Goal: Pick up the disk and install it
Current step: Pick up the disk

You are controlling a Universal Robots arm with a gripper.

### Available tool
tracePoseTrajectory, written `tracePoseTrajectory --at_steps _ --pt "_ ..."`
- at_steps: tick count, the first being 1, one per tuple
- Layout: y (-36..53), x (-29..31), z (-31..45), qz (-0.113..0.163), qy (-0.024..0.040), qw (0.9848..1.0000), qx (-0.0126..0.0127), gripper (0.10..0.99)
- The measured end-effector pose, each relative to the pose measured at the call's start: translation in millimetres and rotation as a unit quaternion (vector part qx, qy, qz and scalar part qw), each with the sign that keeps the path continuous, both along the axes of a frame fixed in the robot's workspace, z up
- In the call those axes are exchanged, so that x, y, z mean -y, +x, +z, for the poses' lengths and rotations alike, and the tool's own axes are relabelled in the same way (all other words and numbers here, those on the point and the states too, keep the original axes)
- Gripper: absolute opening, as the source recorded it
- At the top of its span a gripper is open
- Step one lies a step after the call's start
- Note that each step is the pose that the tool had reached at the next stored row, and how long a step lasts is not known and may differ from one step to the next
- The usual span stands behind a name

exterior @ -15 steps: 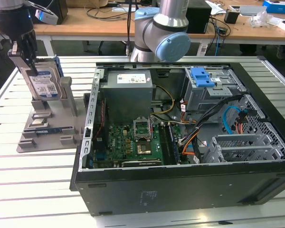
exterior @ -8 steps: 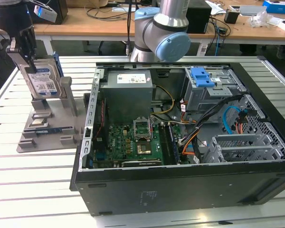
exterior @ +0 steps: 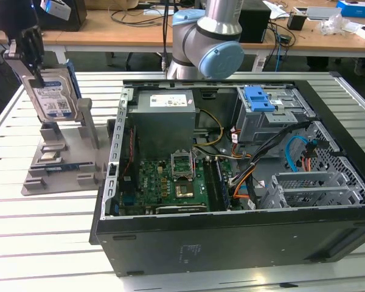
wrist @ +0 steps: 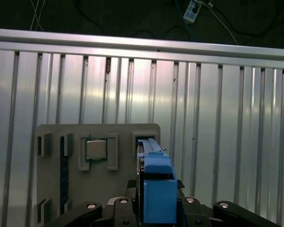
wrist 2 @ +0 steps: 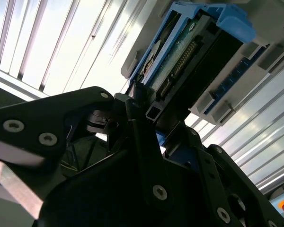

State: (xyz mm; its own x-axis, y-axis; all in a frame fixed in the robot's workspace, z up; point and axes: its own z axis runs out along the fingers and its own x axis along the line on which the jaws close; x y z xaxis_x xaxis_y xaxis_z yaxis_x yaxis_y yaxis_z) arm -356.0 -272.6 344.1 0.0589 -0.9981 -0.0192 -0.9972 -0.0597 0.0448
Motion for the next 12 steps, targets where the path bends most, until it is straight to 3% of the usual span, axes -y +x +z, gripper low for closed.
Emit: tracePoseTrajectory --at_steps 12 --pt "0.0 -0.9 19.4 0.000 0.0000 1.0000 0.0000 0.369"
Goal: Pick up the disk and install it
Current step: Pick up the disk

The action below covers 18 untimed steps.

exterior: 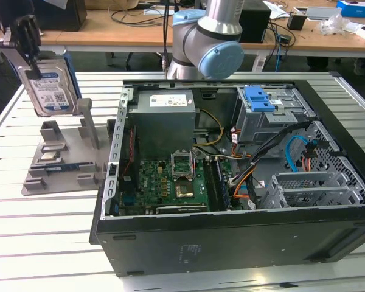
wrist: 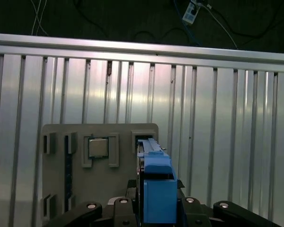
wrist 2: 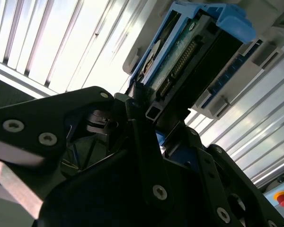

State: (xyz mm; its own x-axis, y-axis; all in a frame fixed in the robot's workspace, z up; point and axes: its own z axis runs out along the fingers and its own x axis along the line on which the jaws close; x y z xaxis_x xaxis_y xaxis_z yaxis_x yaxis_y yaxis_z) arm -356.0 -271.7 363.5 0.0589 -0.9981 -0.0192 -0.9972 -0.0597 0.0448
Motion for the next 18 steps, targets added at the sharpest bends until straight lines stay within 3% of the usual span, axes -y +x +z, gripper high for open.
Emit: tracePoseTrajectory --at_steps 7,11,18 --pt "0.0 -0.4 14.2 0.000 0.0000 1.0000 0.0000 0.369" --pt "-0.1 -1.0 29.7 0.000 0.0000 1.0000 -0.0001 0.369" --pt "0.0 -7.0 46.6 0.000 0.0000 1.0000 -0.0001 0.369"
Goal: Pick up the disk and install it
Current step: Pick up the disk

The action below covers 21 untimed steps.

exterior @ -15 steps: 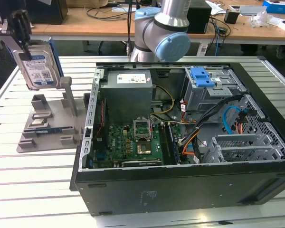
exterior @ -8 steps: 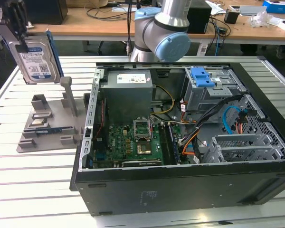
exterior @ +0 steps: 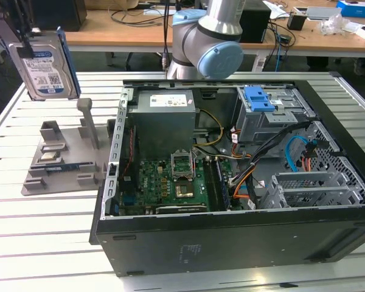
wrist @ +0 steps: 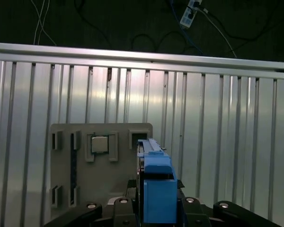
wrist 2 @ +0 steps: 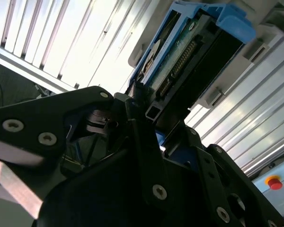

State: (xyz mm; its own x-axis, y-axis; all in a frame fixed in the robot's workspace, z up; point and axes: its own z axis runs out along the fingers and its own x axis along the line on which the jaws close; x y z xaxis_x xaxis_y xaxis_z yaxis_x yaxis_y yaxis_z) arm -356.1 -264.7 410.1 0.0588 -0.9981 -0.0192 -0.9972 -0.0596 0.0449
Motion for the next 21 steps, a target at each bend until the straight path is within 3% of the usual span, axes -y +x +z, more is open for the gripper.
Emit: tracePoseTrajectory --at_steps 8,14,21 --pt "0.0 -0.4 20.7 0.000 0.0000 1.0000 0.0000 0.369" --pt "0.0 -0.8 40.5 0.000 0.0001 1.0000 0.0001 0.369" --pt "0.0 -1.6 69.5 0.000 0.0001 1.0000 0.0001 0.369"
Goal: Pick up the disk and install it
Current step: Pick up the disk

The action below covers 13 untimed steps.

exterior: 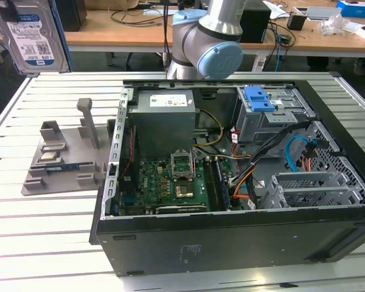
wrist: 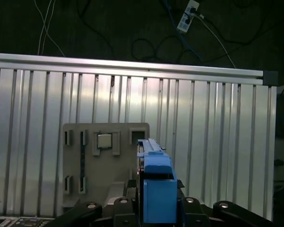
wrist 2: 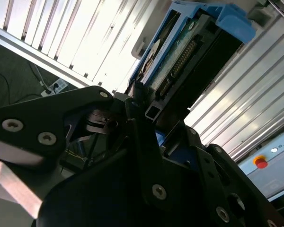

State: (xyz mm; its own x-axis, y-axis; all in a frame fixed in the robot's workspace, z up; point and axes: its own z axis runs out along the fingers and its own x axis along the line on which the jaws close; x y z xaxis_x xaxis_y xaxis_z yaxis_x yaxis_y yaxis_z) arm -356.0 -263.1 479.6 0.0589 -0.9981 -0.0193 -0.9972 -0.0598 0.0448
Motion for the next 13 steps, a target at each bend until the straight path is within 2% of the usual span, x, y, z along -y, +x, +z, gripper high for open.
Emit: tracePoseTrajectory --at_steps 5,7,13 --pt "0.0 -0.7 23.5 0.000 -0.0001 1.0000 -0.0001 0.369" --pt "0.0 -0.7 26.5 0.000 0.0000 1.0000 -0.0001 0.369" --pt "0.0 -0.7 26.8 0.000 0.0000 1.0000 0.0000 0.369"
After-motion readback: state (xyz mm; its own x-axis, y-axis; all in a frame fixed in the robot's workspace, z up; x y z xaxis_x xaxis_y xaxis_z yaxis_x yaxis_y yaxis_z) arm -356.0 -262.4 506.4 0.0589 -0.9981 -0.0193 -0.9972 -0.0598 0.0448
